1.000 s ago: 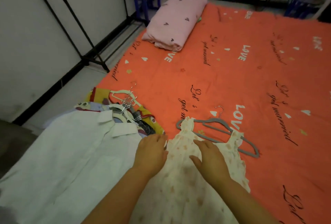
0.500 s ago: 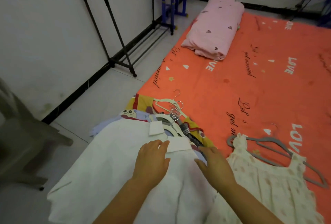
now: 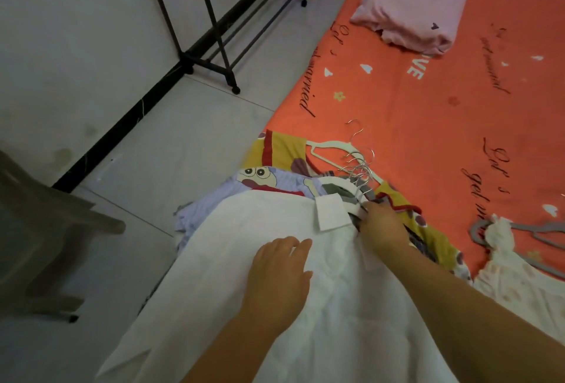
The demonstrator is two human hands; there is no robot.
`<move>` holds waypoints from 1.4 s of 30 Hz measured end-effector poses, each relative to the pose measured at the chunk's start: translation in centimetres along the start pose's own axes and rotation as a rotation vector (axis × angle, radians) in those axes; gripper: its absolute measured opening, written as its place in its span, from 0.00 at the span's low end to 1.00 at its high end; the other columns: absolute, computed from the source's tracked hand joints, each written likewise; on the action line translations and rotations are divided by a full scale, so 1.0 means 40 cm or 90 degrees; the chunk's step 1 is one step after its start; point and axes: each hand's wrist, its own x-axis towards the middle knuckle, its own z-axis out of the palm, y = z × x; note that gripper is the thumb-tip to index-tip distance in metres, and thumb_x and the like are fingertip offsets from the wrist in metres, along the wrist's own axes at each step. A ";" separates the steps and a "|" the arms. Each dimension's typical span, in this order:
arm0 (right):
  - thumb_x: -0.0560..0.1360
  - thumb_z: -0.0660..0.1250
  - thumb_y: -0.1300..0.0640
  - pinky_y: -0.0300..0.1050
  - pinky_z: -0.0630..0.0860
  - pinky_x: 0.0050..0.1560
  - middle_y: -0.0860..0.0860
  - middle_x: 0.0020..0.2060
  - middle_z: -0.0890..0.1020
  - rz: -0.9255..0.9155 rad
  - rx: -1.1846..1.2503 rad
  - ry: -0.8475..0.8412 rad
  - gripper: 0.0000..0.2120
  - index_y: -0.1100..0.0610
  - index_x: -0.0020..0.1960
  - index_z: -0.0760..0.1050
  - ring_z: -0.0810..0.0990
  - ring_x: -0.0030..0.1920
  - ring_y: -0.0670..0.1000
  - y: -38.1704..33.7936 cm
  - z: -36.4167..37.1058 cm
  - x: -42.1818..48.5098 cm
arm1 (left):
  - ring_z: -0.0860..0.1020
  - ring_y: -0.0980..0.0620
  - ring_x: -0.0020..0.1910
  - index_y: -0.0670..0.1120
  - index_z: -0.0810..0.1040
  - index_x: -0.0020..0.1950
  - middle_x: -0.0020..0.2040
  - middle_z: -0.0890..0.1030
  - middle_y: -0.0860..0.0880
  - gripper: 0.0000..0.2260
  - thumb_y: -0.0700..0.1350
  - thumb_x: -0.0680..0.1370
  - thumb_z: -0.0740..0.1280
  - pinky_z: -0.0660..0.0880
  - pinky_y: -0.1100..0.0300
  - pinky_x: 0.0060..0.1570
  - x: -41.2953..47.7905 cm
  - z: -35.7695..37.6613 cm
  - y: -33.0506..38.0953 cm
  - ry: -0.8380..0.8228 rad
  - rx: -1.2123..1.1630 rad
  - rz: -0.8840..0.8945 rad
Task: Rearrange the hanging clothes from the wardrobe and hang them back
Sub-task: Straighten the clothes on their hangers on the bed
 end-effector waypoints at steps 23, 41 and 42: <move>0.69 0.65 0.65 0.35 0.66 0.39 0.54 0.42 0.82 -0.210 0.268 0.402 0.18 0.59 0.58 0.79 0.72 0.43 0.46 -0.145 -0.346 -0.633 | 0.78 0.44 0.47 0.49 0.76 0.63 0.45 0.79 0.48 0.17 0.47 0.74 0.69 0.73 0.46 0.54 -0.200 -0.369 0.201 0.257 -0.041 0.275; 0.67 0.69 0.63 0.34 0.68 0.40 0.53 0.36 0.80 -0.072 0.270 0.676 0.20 0.58 0.60 0.78 0.73 0.40 0.47 0.200 -0.447 -1.540 | 0.78 0.45 0.31 0.45 0.83 0.53 0.41 0.80 0.45 0.15 0.49 0.72 0.62 0.74 0.54 0.29 -0.959 -0.383 0.686 0.386 -0.092 0.707; 0.67 0.69 0.63 0.31 0.67 0.42 0.53 0.37 0.81 -0.053 0.261 0.697 0.20 0.58 0.59 0.79 0.73 0.41 0.47 0.226 -0.453 -1.583 | 0.78 0.45 0.30 0.46 0.83 0.52 0.41 0.80 0.45 0.15 0.49 0.71 0.63 0.72 0.55 0.29 -0.992 -0.377 0.721 0.393 -0.094 0.726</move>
